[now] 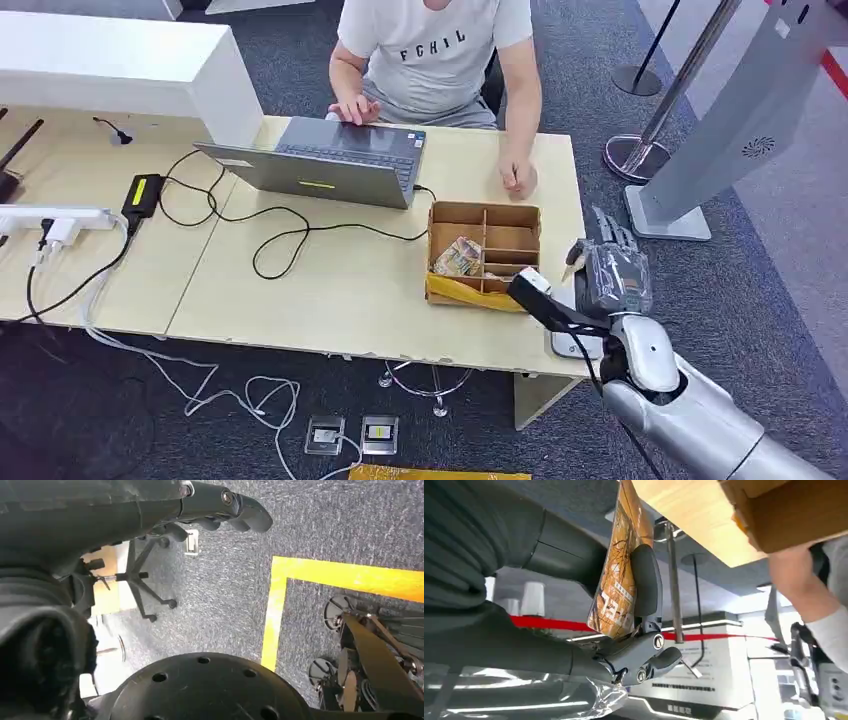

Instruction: Pass the card to the sensor for recognition and then transmit it.

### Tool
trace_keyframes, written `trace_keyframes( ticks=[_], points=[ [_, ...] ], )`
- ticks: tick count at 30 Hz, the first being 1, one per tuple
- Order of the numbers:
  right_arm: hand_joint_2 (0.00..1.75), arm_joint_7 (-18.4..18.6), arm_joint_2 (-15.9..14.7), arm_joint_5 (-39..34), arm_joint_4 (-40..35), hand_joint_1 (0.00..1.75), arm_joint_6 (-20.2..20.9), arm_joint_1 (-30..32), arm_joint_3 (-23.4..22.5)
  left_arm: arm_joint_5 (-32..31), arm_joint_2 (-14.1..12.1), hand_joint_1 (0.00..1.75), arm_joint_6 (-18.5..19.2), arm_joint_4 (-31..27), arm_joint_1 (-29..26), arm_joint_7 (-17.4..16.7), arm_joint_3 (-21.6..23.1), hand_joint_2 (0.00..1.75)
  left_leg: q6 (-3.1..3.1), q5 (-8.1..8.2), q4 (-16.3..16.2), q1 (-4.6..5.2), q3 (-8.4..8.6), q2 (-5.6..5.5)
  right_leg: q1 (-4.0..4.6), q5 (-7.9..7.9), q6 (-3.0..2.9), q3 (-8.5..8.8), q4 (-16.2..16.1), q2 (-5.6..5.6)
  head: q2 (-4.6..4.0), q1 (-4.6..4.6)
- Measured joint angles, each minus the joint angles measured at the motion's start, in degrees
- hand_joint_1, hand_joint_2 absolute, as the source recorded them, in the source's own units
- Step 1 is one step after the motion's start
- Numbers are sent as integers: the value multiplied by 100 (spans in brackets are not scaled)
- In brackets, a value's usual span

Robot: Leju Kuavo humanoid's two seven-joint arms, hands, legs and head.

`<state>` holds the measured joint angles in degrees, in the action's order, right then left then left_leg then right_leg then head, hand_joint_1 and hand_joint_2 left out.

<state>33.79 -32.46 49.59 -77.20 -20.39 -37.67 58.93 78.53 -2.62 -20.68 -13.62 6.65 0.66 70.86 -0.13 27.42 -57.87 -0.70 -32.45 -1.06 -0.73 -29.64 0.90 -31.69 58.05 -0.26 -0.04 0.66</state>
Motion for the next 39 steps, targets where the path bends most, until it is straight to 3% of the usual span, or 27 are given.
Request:
trace_keyframes(
  ticks=[8, 19, 28, 39],
  points=[
    [175, -11, -53, -319, 107, 175, -269, 301, -234, 0, 0, 0, -29, 0, 0, 103, 0, 0, 0, 0, 0, 0, 0, 1, 1, 0, 0, 0, 0, 2, 0, 0],
    [175, -282, 9, -367, 347, 175, -227, 558, -310, -94, 13, 0, -103, 0, 2, 256, 2, 0, 0, 0, 0, 0, -2, 0, 0, 0, 0, 0, 0, 0, 2, 0],
    [175, -385, 275, -367, 597, 175, -249, 710, -299, -146, 4, 0, 4, 0, 4, -4, 11, 0, 0, 0, 1, -1, -1, 0, 1, 0, 0, 1, 0, 0, 0, -2],
    [175, -424, 444, -588, 872, 175, -409, 813, -334, -120, 0, 0, 13, 0, 6, -9, 57, 0, 0, 0, 0, 0, 0, 0, 0, 0, 0, 0, 0, 1, 0, -2]
  ],
)
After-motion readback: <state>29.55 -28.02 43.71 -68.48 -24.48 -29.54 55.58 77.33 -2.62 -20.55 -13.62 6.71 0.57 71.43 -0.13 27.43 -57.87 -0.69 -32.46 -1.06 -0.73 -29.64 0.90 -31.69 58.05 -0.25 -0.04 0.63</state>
